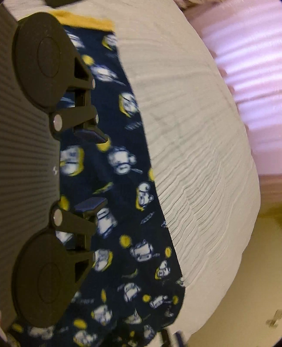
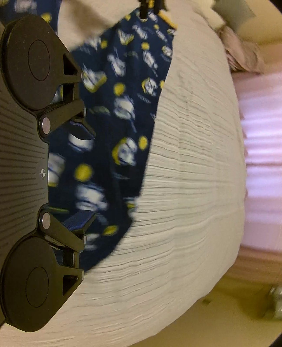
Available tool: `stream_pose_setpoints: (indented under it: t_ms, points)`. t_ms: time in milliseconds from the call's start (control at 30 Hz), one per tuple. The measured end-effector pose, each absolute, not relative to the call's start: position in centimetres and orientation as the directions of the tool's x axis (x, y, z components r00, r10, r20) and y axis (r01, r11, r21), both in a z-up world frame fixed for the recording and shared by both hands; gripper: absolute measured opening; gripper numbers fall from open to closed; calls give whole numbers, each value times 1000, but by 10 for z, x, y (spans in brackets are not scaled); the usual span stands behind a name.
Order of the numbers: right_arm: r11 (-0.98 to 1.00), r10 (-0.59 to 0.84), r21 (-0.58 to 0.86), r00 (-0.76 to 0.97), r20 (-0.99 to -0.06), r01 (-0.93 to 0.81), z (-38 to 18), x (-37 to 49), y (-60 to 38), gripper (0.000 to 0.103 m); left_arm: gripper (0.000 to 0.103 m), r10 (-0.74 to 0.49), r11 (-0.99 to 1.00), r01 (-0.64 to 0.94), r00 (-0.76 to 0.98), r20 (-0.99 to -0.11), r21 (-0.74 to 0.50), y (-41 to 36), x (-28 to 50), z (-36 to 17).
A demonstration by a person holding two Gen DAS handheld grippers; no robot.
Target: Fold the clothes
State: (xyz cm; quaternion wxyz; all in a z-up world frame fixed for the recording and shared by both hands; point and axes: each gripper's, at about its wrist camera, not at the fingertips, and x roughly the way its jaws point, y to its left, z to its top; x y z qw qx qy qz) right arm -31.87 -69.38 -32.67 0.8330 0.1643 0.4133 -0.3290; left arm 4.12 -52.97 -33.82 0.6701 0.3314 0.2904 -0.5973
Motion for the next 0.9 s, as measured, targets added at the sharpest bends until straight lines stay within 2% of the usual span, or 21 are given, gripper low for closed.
stream_pose_setpoints:
  t_ms: [267, 300, 367, 400, 600, 633, 700, 733, 767, 800, 900]
  points:
    - [868, -341, -107, 426, -838, 484, -380, -255, -797, 76, 52, -580, -96, 973, 117, -806, 211, -617, 88, -394]
    - [884, -327, -116, 421, -846, 453, -383, -250, -803, 76, 53, -579, -127, 965, 117, -807, 231, -625, 93, -397]
    - [908, -304, -132, 407, -861, 397, -391, -241, -816, 76, 63, -576, -188, 945, 115, -809, 268, -639, 103, -403]
    - [914, -299, -140, 399, -867, 380, -396, -238, -823, 76, 63, -571, -213, 937, 111, -814, 277, -646, 108, -406]
    - [924, -199, -53, 357, -913, 380, -425, -232, -855, 76, 69, -469, -297, 920, 93, -878, 256, -678, 141, -432]
    - [921, -187, -37, 357, -915, 389, -428, -233, -856, 76, 69, -451, -302, 922, 87, -888, 244, -680, 144, -437]
    - [913, -165, -3, 362, -917, 409, -433, -235, -858, 75, 57, -424, -310, 928, 60, -903, 207, -681, 147, -443]
    - [909, -157, 11, 366, -917, 417, -434, -237, -858, 48, 35, -416, -320, 930, 36, -909, 183, -680, 147, -445]
    - [907, -119, 53, 375, -919, 418, -433, -238, -859, 10, 13, -419, -332, 924, 34, -908, 188, -677, 143, -445]
    - [896, -87, 98, 387, -918, 434, -429, -240, -858, 4, 5, -433, -346, 912, 53, -900, 221, -672, 137, -445]
    - [906, -187, 3, 407, -894, 424, -410, -250, -834, 3, 4, -506, -303, 913, 87, -858, 271, -645, 127, -425]
